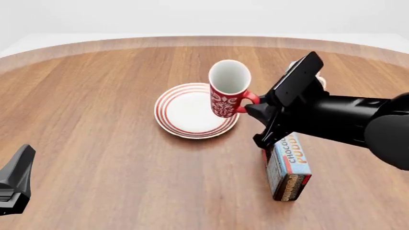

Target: Pick up the red mug and put it on the plate

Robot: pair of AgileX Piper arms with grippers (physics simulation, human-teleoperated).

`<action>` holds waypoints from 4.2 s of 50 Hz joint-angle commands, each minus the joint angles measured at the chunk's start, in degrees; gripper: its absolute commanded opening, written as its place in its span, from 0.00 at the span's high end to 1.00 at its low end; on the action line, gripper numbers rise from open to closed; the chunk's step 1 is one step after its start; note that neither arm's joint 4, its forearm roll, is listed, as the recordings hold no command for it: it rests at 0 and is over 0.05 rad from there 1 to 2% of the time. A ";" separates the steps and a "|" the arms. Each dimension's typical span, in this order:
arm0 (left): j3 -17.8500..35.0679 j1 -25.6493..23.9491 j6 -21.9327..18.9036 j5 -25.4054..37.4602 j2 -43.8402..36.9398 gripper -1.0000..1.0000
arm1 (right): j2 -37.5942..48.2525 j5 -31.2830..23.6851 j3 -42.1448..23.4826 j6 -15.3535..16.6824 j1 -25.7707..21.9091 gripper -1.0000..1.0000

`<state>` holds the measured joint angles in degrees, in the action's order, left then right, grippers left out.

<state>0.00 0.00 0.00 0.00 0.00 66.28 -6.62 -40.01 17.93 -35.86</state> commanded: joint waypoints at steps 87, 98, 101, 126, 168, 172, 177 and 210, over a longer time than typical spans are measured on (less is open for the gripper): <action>0.00 0.00 0.00 0.00 0.00 0.00 | 31.92 17.80 -13.93 1.68 3.71 1.00; 0.00 0.00 0.00 0.00 0.00 0.00 | 33.92 18.65 -14.05 0.61 2.93 1.00; 0.00 0.00 0.00 0.00 0.00 0.00 | 34.44 18.79 -14.37 0.34 2.79 1.00; 0.00 0.00 0.00 0.00 0.00 0.00 | 39.39 19.17 -17.87 -0.25 2.87 1.00; 0.00 0.00 0.00 0.00 0.00 0.00 | 47.60 18.64 -24.66 -3.62 4.64 1.00; 0.00 0.00 0.00 0.00 0.00 0.00 | 48.27 18.83 -25.10 -3.92 4.83 1.00; 0.00 0.00 0.00 0.00 0.00 0.00 | 49.17 18.74 -25.87 -3.91 4.97 1.00; 0.00 0.00 0.00 0.00 0.00 0.00 | 50.46 20.02 -25.68 -3.48 4.34 0.00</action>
<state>0.00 0.00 0.00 0.00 0.00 116.64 12.95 -65.62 14.42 -31.40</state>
